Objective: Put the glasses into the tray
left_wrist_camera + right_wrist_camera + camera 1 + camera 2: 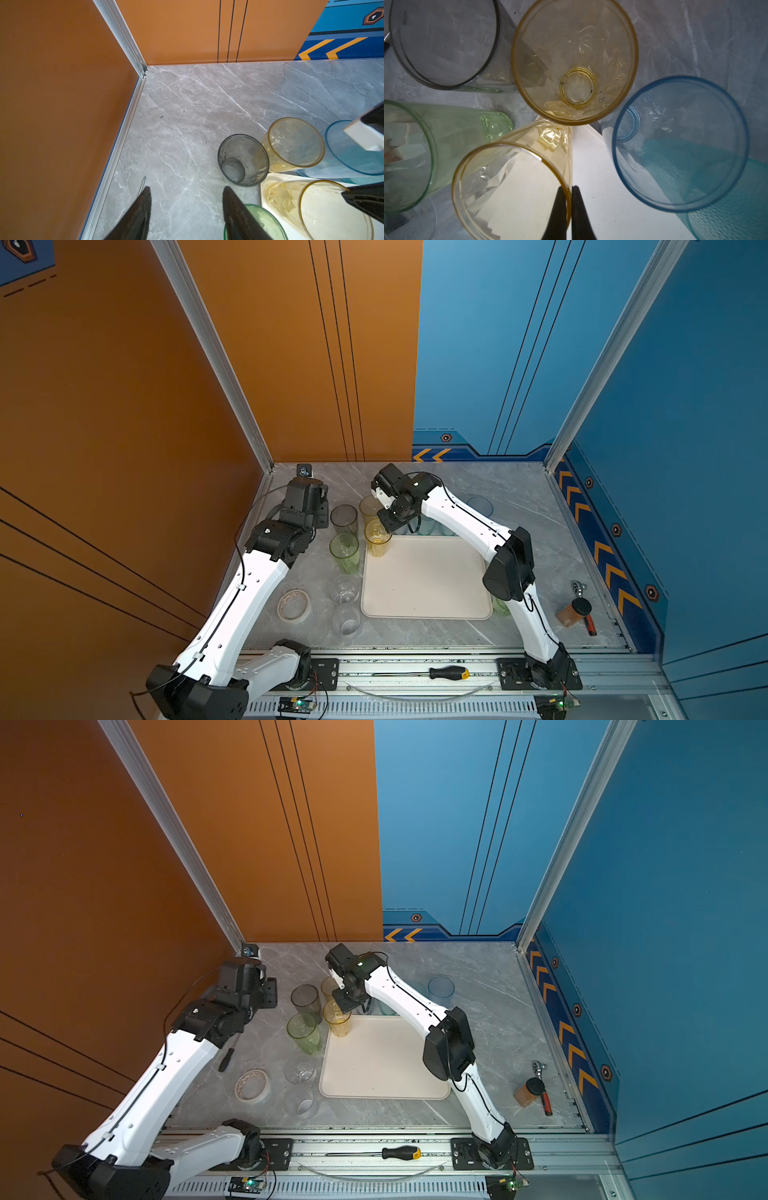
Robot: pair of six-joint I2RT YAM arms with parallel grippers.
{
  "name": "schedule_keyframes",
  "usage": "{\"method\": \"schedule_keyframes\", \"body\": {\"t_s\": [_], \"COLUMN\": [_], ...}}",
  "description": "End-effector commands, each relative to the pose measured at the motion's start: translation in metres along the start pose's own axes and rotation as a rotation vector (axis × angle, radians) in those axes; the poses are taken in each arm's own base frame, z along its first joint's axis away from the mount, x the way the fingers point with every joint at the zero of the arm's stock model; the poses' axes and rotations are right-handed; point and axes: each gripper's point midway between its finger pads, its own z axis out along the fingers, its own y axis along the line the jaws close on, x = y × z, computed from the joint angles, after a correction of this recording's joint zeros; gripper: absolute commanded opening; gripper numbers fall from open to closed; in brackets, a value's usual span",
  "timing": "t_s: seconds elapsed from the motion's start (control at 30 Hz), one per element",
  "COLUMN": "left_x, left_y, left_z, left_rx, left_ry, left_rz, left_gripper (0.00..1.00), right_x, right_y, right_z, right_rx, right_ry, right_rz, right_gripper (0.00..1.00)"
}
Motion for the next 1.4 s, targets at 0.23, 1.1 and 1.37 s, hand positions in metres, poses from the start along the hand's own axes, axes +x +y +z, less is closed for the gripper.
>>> {"method": "schedule_keyframes", "body": {"t_s": [0.23,1.1,1.37], "left_x": [0.007,0.012,0.013], "left_y": [0.0,0.004,0.0], "left_z": [0.002,0.005,0.006], "left_rx": [0.014,0.016,0.032], "left_ry": [0.027,0.044,0.051], "left_rz": [0.02,0.016,0.017], "left_gripper": [0.58,0.59,0.58], "right_x": [-0.006,-0.009,-0.015], "right_y": [0.005,0.007,0.005], "right_z": [0.0,-0.006,-0.022], "right_rx": [-0.022,-0.003,0.009], "right_ry": [-0.009,-0.018,-0.053], "right_rz": [0.01,-0.007,-0.009], "right_gripper": [0.03,0.22,0.28]}}
